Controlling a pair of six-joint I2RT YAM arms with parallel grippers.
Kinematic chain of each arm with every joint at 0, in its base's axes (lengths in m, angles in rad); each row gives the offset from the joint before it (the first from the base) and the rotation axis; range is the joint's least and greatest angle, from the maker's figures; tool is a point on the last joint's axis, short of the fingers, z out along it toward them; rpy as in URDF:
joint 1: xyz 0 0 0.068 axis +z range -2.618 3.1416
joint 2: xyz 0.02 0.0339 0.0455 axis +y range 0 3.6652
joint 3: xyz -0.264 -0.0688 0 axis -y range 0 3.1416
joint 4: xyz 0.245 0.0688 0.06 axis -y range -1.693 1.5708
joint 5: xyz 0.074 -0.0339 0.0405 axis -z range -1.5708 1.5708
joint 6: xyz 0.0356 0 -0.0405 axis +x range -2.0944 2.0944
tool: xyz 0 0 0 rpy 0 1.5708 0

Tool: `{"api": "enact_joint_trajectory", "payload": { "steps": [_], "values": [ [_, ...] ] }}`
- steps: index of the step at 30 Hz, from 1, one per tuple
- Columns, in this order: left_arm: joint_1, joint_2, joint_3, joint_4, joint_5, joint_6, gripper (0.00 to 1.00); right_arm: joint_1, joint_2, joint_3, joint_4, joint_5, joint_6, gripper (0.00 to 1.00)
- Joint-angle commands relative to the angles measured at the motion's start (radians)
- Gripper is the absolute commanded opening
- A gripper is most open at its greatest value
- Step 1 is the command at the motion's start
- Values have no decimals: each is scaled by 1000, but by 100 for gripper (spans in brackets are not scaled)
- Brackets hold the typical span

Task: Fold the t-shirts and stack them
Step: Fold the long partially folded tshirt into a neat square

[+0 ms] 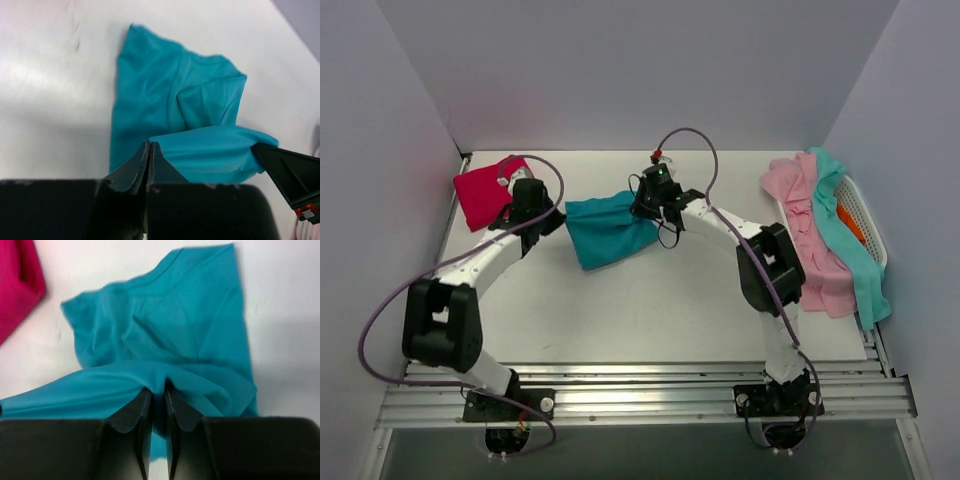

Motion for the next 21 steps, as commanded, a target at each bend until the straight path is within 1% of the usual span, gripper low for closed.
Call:
{"api": "enact_joint_trajectory", "payload": {
  "steps": [1, 2, 3, 4, 5, 6, 7, 8, 9, 10, 11, 12, 13, 14, 15, 17, 18, 20, 21],
  "values": [
    [104, 252, 194, 211, 72, 125, 2, -128, 238, 335, -150, -46, -45, 12],
    [148, 328, 364, 199, 102, 139, 5, -148, 295, 435, -181, -44, -50, 23],
    [168, 488, 474, 166, 135, 145, 19, -166, 344, 529, -195, -50, -68, 71],
    [185, 563, 587, 73, 171, 161, 30, -201, 433, 689, -197, -64, -81, 99],
    [208, 621, 775, 43, 188, 165, 35, -220, 467, 750, -198, -92, -91, 100],
    [216, 710, 850, 6, 175, 164, 61, -235, 498, 798, -201, -154, -93, 100],
    [223, 743, 913, -46, 181, 156, 72, -258, 494, 811, -195, -184, -91, 100],
    [246, 760, 990, -75, 182, 138, 73, -266, 471, 777, -182, -202, -88, 100],
    [253, 748, 980, -71, 163, 113, 75, -271, 384, 716, -95, -225, -87, 100],
    [253, 719, 942, -21, 152, 95, 84, -269, 330, 545, -27, -224, -87, 100],
    [250, 691, 858, 28, 144, 99, 94, -268, 272, 459, 23, -209, -85, 100],
    [248, 650, 831, 99, 149, 107, 94, -265, 165, 382, 109, -183, -82, 100],
    [248, 639, 822, 108, 164, 110, 94, -262, 120, 308, 145, -176, -79, 100],
    [250, 634, 825, 104, 179, 113, 94, -249, 78, 195, 171, -170, -73, 100],
    [251, 618, 829, 83, 184, 115, 94, -242, 9, 153, 197, -157, -73, 100],
    [247, 581, 803, 85, 192, 133, 94, -201, -48, 53, 202, -112, -85, 100],
    [234, 523, 745, 104, 186, 136, 94, -185, -97, 21, 220, -95, -87, 100],
    [218, 457, 679, 127, 161, 150, 94, -129, -131, -37, 230, -37, -87, 100],
    [208, 393, 642, 139, 152, 155, 94, -111, -146, -41, 240, -23, -91, 100]
  ]
}}
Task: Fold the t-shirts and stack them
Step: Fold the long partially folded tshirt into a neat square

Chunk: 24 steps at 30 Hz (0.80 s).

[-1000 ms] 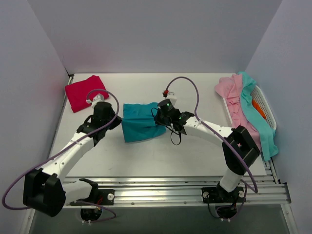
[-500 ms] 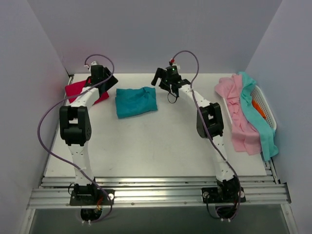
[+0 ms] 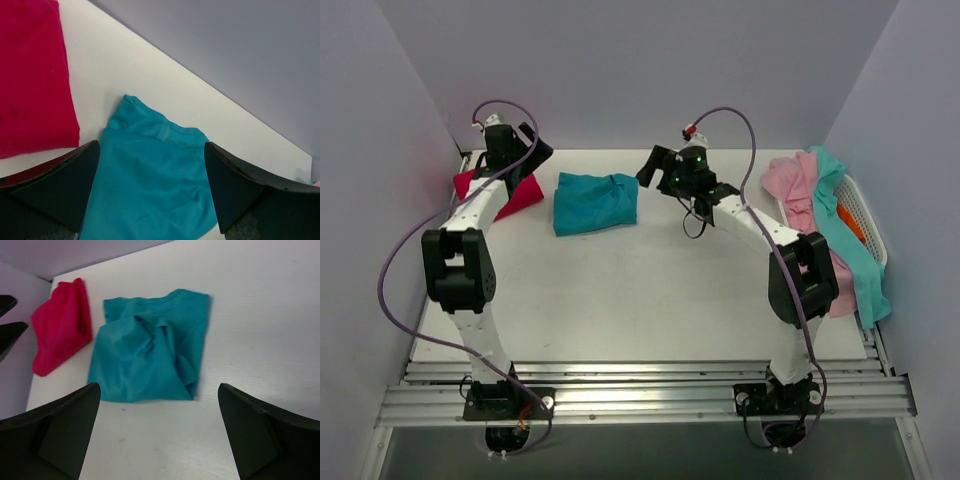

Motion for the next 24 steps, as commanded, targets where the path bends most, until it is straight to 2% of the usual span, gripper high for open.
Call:
{"api": "enact_joint_trajectory", "payload": {
  "steps": [1, 4, 5, 6, 8, 11, 15, 20, 24],
  "values": [
    [-48, -201, -126, 87, -15, 34, 94, 85, -77, -38, 105, 83, -25, 100],
    [-81, -313, -249, 101, -35, 14, 95, 122, 0, 65, 92, 59, -34, 100],
    [-88, -341, -341, 104, -38, 9, 96, 128, 34, 111, 75, 47, -40, 100],
    [-97, -406, -392, 146, -41, 6, 96, 138, 107, 214, 32, 48, -60, 100],
    [-132, -482, -545, 182, -56, 6, 96, 145, 186, 320, -11, 45, -80, 100],
    [-186, -652, -697, 190, -115, 23, 96, 145, 327, 501, -82, 33, -107, 100],
    [-223, -777, -821, 168, -144, 17, 96, 142, 490, 662, -108, 33, -130, 100],
    [-237, -918, -894, 138, -184, 27, 96, 140, 603, 825, -137, 62, -144, 100],
    [-235, -961, -911, 122, -207, 52, 96, 143, 640, 834, -114, 79, -153, 100]
  ]
}}
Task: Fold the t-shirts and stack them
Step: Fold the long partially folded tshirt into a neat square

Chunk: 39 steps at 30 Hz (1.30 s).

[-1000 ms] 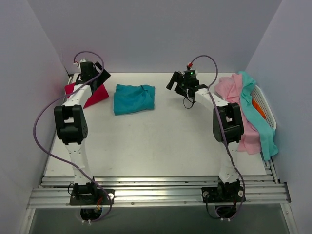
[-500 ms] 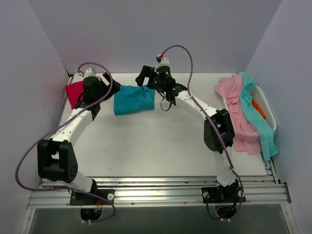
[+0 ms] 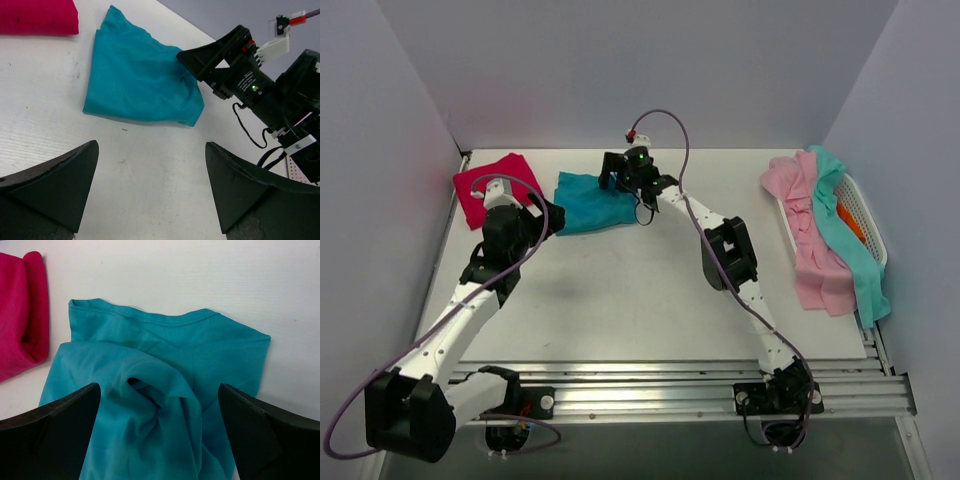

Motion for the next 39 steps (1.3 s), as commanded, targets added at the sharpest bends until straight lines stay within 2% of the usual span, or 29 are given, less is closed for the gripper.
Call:
{"api": "enact_joint_trajectory", "payload": {
  "steps": [1, 6, 9, 10, 12, 13, 19, 21, 29, 35, 39],
  "values": [
    [0, -40, -3, 10, -43, 38, 96, 2, -14, 59, 26, 28, -26, 99],
    [0, -5, -5, 26, -24, 38, 96, 3, -7, 26, 58, 34, -17, 90],
    [0, 12, -12, 35, -27, 38, 96, 2, 3, 22, 72, 25, -21, 68],
    [0, 15, -16, 38, -27, 38, 96, 2, 7, 23, 75, 19, -23, 55],
    [2, 16, -20, 43, -30, 38, 96, 0, 23, 32, 70, 11, -26, 40],
    [2, 18, -22, 43, -28, 38, 96, -3, 26, 35, 72, 8, -23, 27],
    [2, 6, -26, 43, -37, 44, 96, -12, 50, 40, 82, -9, -12, 3],
    [2, 6, -29, 44, -34, 43, 96, -14, 50, 40, 88, -7, -12, 0],
    [2, 10, -48, 63, -27, 43, 97, -54, -31, -29, 231, 17, 11, 0],
    [2, 16, -49, 76, -24, 46, 97, -121, -17, 8, 228, 22, 34, 0],
    [0, 27, -43, 87, -21, 48, 97, -176, -22, -78, 336, 39, 81, 0]
  ]
}}
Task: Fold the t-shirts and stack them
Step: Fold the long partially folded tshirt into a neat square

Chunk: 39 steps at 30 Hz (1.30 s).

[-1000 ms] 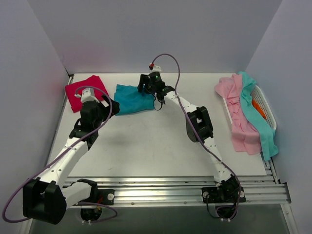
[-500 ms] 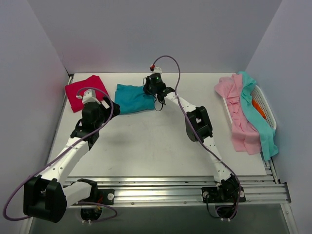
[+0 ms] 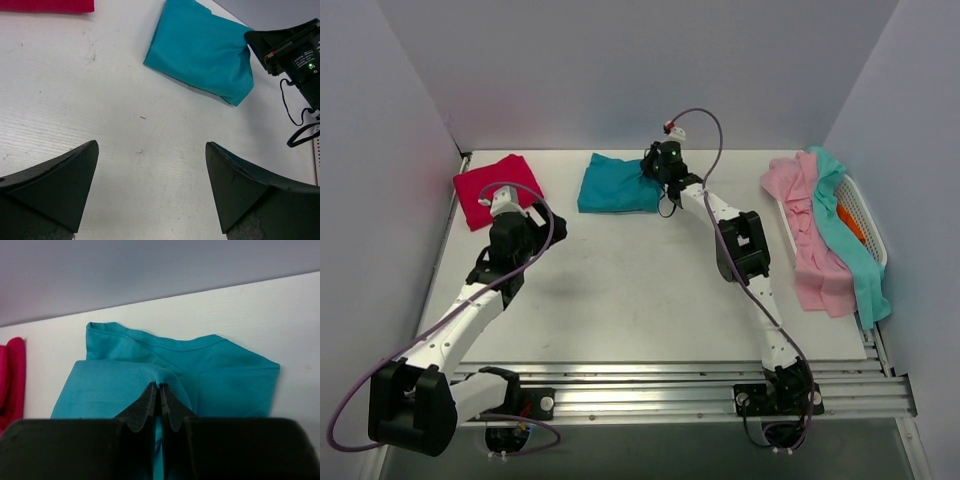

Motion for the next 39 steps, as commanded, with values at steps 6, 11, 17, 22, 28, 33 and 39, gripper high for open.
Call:
{"api": "enact_joint_trajectory", "payload": {
  "steps": [6, 11, 17, 22, 28, 33, 39],
  "values": [
    [-8, 56, 14, 128, 9, 23, 97, -147, -59, -229, 291, 159, 156, 0],
    [-45, 260, 52, 314, 41, 53, 97, -175, -35, -200, 305, 108, 183, 0],
    [-103, 512, 190, 374, 71, 30, 99, -167, -139, -223, 322, 10, 158, 0],
    [-134, 553, 173, 401, 40, 38, 99, -213, -285, -278, 333, 48, 112, 0],
    [-143, 530, 169, 380, 32, 49, 99, -268, -127, -92, 239, 278, 12, 0],
    [-157, 491, 170, 345, 15, 69, 99, -282, 73, 70, 133, 378, 25, 0],
    [-172, 449, 163, 315, 0, 75, 99, -290, 195, 133, 181, 271, 48, 49]
  ]
}}
